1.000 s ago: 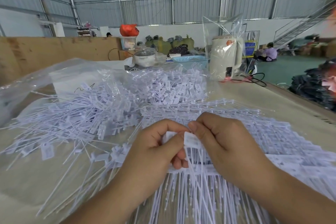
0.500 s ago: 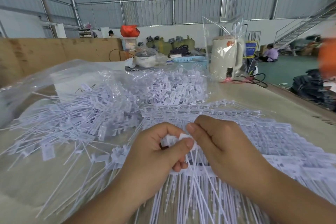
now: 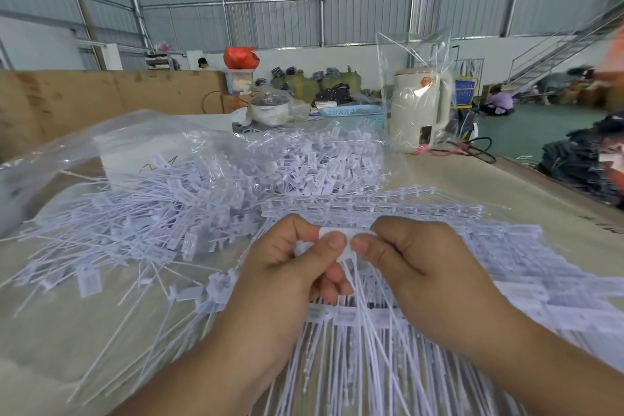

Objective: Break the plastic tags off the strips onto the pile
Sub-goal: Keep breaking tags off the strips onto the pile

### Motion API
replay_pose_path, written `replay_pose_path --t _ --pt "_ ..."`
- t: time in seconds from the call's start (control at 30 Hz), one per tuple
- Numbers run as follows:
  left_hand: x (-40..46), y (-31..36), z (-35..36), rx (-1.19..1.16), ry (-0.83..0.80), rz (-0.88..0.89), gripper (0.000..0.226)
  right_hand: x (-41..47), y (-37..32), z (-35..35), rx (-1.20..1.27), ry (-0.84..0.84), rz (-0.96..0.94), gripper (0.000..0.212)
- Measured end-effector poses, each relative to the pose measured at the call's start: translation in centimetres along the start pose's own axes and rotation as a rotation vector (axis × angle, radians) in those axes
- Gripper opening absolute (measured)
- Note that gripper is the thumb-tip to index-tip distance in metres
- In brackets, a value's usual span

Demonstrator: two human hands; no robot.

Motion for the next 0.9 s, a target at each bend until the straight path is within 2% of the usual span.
replay_pose_path --t 0.1,0.17,0.2,0.3,0.43,0.5,0.53,0.63,0.73,0.83,0.9 --pt "0.2 -0.3 -0.8 -0.168 0.050 -0.058 0.016 0.7 0.3 -2.0 0.226 0.263 0.059 0.040" --pt "0.5 -0.3 -1.7 -0.194 0.068 -0.077 0.015 1.2 0.4 -3.5 0.250 0.316 0.012 0.051" --pt "0.7 -0.2 -1.9 -0.164 0.059 -0.071 0.014 1.1 0.4 -3.4 0.259 0.251 -0.005 0.051" --pt "0.7 0.3 -1.5 0.020 -0.047 -0.016 0.014 0.3 0.4 -0.7 0.235 -0.077 -0.002 0.030" --pt "0.4 0.6 -1.0 0.175 -0.135 0.050 0.007 -0.2 1.0 1.2 0.085 -0.246 -0.015 0.051" --pt "0.2 0.7 -1.1 0.200 -0.152 0.043 0.007 -0.4 0.7 1.9 0.148 -0.357 -0.015 0.038" --pt "0.2 0.7 -1.2 0.207 -0.166 0.027 0.015 -0.4 0.3 2.2 0.201 -0.396 -0.030 0.029" --pt "0.1 0.5 -0.8 0.162 -0.173 -0.027 0.025 -0.4 -0.4 2.2 0.301 -0.396 -0.034 0.019" --pt "0.1 -0.3 -0.1 -0.080 -0.132 -0.157 0.036 -0.3 0.0 1.8 0.219 -0.274 -0.030 0.022" --pt "-0.2 -1.3 0.8 -0.309 -0.149 -0.289 0.020 -0.3 0.0 1.8 0.215 -0.186 -0.042 0.017" --pt "-0.2 -1.6 1.0 -0.365 -0.184 -0.335 0.019 -0.3 -0.2 2.0 0.166 -0.183 -0.064 0.019"
Point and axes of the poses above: each hand's wrist, its own x-axis towards the middle knuckle, its own z-axis out of the palm, y = z × x, the point moved 5 cm from there along x, towards the middle knuckle, and after that the axes turned 7 degrees about x, right-handed, at the moved point
